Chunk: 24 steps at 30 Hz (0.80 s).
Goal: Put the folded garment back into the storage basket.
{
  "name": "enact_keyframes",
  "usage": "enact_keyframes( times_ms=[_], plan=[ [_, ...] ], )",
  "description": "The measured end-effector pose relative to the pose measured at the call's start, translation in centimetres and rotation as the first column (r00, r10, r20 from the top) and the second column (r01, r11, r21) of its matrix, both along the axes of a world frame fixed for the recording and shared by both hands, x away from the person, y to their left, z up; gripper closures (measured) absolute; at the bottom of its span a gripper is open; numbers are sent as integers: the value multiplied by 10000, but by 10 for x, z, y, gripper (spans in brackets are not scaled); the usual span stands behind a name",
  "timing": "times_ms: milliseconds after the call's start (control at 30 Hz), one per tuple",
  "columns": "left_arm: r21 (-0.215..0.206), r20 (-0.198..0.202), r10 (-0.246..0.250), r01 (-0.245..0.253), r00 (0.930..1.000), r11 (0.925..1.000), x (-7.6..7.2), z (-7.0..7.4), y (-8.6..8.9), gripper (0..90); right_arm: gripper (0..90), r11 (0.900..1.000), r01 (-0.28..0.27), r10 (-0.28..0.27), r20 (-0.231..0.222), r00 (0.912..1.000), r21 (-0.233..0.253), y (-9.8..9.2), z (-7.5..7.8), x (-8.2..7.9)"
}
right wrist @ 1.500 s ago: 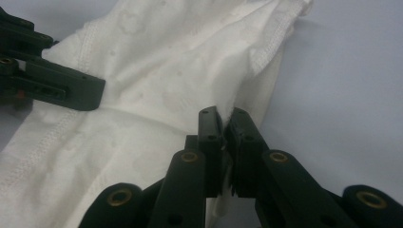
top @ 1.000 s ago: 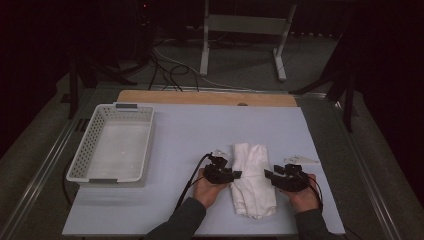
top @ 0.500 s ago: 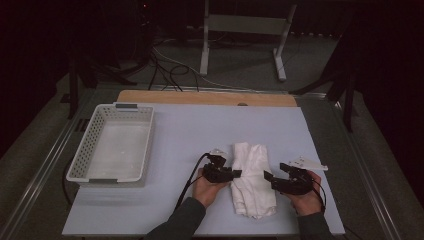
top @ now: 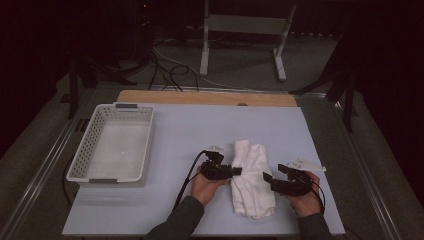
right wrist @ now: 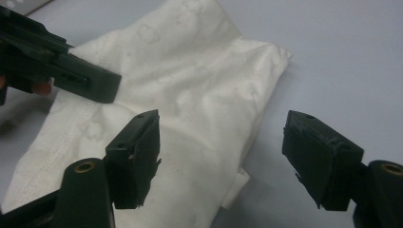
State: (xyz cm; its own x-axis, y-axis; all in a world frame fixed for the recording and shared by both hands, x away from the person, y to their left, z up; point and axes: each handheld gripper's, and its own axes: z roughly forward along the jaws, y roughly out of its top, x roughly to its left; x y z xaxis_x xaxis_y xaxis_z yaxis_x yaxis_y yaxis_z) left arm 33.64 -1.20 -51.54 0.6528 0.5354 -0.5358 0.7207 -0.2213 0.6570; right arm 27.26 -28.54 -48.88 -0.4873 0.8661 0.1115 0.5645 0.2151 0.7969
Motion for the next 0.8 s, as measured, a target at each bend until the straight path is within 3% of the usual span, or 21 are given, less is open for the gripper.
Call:
enact_keyframes(
  times_ms=[433,800],
  plan=[
    [155,143,113,-115,9998,9998,3,9,11,751,256,9998,-16,14,96,10000,180,1,1,0],
    [292,261,476,-484,9985,9984,6,14,20,751,144,9991,-162,146,417,9990,381,3,4,-2]
  ],
)
